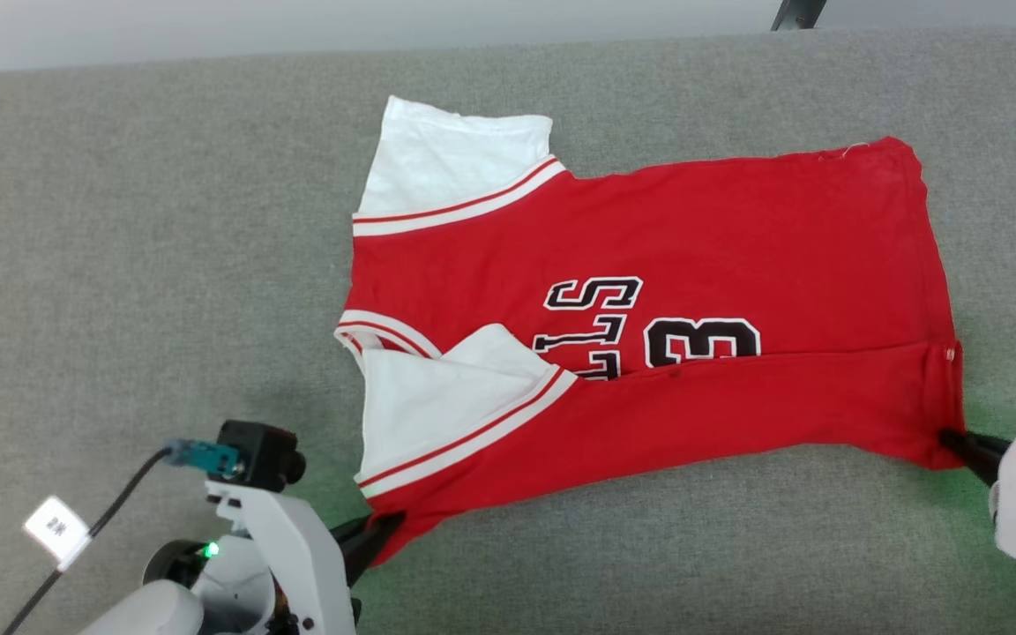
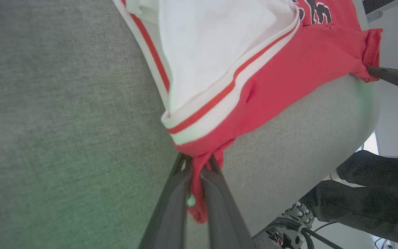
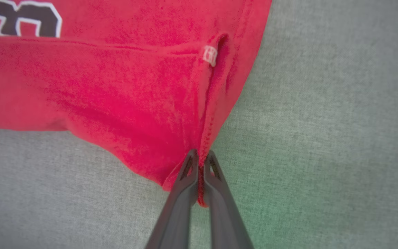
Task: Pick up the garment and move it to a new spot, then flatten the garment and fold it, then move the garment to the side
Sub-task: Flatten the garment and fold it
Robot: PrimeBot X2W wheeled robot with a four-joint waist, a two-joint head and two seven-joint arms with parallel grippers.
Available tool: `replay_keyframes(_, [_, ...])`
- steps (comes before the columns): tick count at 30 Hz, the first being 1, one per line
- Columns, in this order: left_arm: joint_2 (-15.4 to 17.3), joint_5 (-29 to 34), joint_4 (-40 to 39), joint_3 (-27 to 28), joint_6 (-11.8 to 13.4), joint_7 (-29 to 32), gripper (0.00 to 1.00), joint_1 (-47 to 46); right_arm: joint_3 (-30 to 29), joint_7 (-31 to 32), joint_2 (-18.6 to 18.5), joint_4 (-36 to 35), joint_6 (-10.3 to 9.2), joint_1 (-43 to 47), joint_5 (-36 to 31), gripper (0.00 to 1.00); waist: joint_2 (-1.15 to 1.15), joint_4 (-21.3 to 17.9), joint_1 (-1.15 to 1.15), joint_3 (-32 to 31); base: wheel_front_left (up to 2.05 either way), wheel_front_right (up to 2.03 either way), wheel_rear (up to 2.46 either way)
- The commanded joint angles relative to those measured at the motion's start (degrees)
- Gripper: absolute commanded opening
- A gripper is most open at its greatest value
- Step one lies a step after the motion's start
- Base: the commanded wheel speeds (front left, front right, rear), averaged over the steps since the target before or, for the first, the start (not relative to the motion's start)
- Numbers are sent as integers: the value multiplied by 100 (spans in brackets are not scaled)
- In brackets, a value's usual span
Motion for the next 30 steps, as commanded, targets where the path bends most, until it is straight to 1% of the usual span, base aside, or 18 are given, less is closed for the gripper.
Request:
replay_keyframes(1, [41, -6, -107, 89, 78, -149, 18, 133, -188, -154, -6, -179, -9, 157, -115, 91, 0, 7, 0, -5, 0, 0, 0])
replay_keyframes(2, [41, -6, -107, 89, 78, -149, 18, 133, -188, -154, -6, -179, -9, 157, -115, 91, 0, 7, 0, -5, 0, 0, 0])
replay_keyframes(3, [53, 15, -144, 128, 118, -231, 47, 174, -265, -215, 26, -235, -9, 216, -174, 100, 0, 9, 0, -12, 0, 0, 0])
replay_keyframes(4, [61, 40, -184, 152, 122, -298, 97, 199, -324, -278, 64, -308, -9, 269, -230, 100, 0, 7, 0, -22, 0, 0, 0])
replay_keyframes(5, [55, 41, -237, 202, 158, -384, 100, 227, -401, -344, 112, -378, -9, 300, -280, 100, 0, 1, 0, -35, 0, 0, 0])
replay_keyframes(10, [130, 155, -543, 504, 361, -928, 100, 434, -831, -817, 384, -848, -8, 435, -544, 100, 0, -30, 0, -92, 0, 0, 0])
replay_keyframes(13, [131, 307, -722, 793, 518, -1496, 100, 549, -1032, -1292, 587, -1143, -9, 542, -715, 100, 0, -57, 0, -102, 0, 0, 0])
replay_keyframes(17, [-23, 555, -703, 1256, 610, -2415, 100, 537, -1099, -1966, 937, -1430, -8, 573, -953, 100, 0, -150, 0, -92, 0, 0, 0])
replay_keyframes(19, [-204, 588, -623, 1464, 562, -2807, 100, 367, -1135, -2348, 1127, -1472, -9, 565, -1002, 100, 0, -210, 0, -75, 0, 0, 0])
replay_keyframes(21, [-227, 703, -458, 1633, 463, -3065, 100, 121, -1121, -2675, 1316, -1449, -9, 539, -1062, 100, 0, -302, 0, -53, 0, 0, 0])
replay_keyframes(23, [-344, 687, -278, 1709, 283, -3147, 100, -208, -1070, -2921, 1465, -1401, -8, 515, -1155, 100, 0, -386, 0, -23, 0, 0, 0])
replay_keyframes(24, [-304, 761, -142, 1753, 227, -3170, 100, -414, -1013, -3007, 1536, -1374, -9, 507, -1179, 100, 0, -444, 0, -5, 0, 0, 0])
replay_keyframes(26, [-315, 806, 188, 1768, 91, -3068, 100, -897, -943, -3156, 1640, -1327, -9, 467, -1229, 100, 0, -566, 0, 37, 0, 0, 0])
replay_keyframes(28, [-166, 1093, 596, 1676, 28, -2902, 100, -1457, -851, -3269, 1741, -1273, -9, 409, -1249, 100, 0, -723, 0, 106, 0, 0, 0])
replay_keyframes(30, [-252, 1199, 1037, 1542, -110, -2668, 100, -2049, -788, -3368, 1820, -1218, -9, 366, -1245, 100, 0, -869, 0, 190, 0, 0, 0])
